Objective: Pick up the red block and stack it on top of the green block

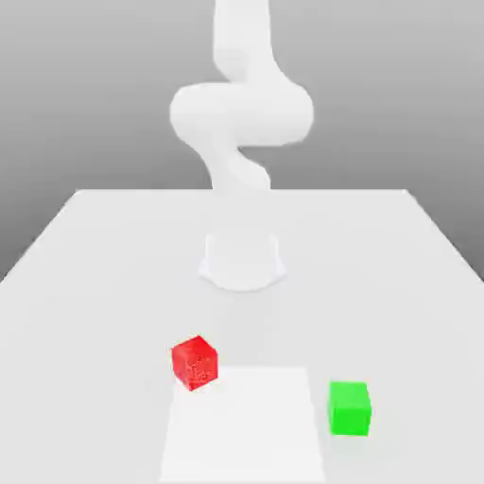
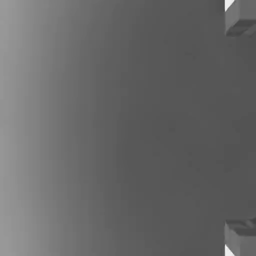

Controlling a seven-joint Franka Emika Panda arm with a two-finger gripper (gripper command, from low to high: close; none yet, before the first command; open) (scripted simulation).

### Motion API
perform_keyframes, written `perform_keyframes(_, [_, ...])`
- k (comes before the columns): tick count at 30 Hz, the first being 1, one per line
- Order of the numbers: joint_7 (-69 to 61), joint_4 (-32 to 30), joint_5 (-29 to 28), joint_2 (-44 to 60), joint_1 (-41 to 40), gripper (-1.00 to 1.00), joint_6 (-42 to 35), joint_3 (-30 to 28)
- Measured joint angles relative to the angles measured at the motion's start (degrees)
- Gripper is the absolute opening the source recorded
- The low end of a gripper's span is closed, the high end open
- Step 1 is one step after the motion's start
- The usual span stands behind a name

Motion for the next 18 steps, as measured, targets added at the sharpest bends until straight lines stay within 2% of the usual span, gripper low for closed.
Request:
perform_keyframes(14, [25.22,-26.36,2.47,24.01,-11.30,0.00,19.47,3.78])
perform_keyframes(18, [34.12,-32.01,0.55,37.36,-14.39,0.00,29.66,4.34])
